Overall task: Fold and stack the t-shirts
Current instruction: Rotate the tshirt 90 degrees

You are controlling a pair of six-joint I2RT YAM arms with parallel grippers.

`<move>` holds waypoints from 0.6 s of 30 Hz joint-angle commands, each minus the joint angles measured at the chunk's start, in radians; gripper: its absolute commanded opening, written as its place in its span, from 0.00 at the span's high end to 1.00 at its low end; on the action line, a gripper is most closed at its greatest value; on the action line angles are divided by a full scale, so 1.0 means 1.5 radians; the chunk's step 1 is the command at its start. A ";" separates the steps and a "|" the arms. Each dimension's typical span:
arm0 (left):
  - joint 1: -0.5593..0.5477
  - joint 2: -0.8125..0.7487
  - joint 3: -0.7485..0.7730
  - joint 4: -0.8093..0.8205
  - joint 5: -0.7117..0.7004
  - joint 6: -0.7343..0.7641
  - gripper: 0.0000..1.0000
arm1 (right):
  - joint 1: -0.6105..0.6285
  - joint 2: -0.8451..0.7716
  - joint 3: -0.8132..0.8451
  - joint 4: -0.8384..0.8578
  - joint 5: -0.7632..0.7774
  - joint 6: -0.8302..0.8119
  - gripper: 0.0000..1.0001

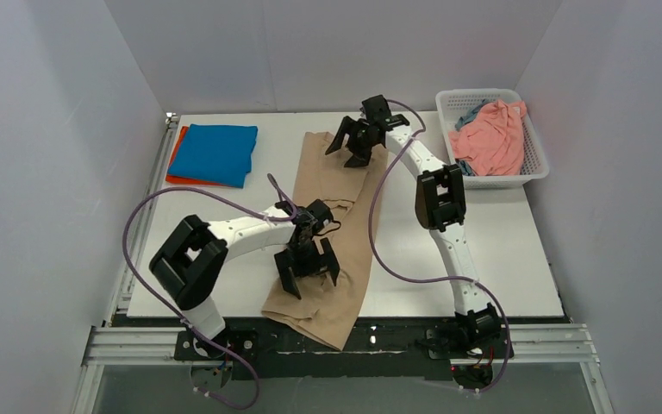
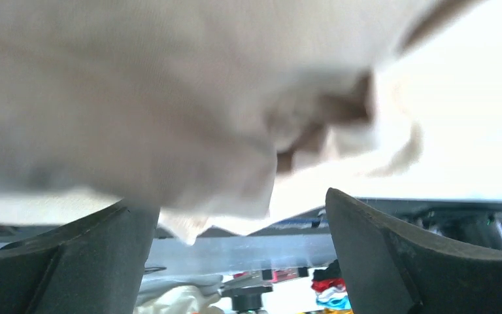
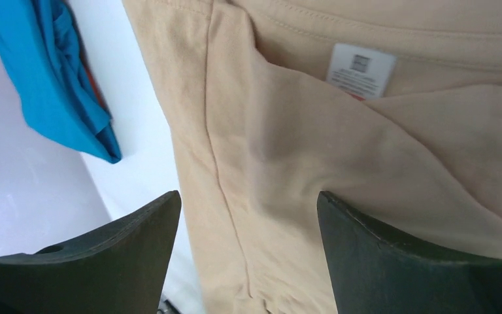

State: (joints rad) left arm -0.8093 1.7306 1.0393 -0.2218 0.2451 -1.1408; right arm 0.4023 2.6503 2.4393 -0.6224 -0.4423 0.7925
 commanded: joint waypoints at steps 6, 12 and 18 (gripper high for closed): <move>0.004 -0.317 -0.075 -0.186 -0.056 0.171 0.02 | 0.031 -0.307 -0.229 -0.033 0.219 -0.172 0.11; 0.016 -0.439 -0.133 -0.290 -0.222 0.168 0.02 | 0.144 -0.437 -0.448 -0.122 0.374 -0.113 0.11; 0.055 -0.506 -0.219 -0.259 -0.182 0.149 0.02 | 0.232 -0.490 -0.616 -0.091 0.379 -0.028 0.12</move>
State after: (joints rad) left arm -0.7547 1.0172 0.7841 -0.5064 -0.0120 -0.9115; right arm 0.7330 1.9354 1.6310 -0.7460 0.0769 0.6605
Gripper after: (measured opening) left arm 0.981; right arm 0.884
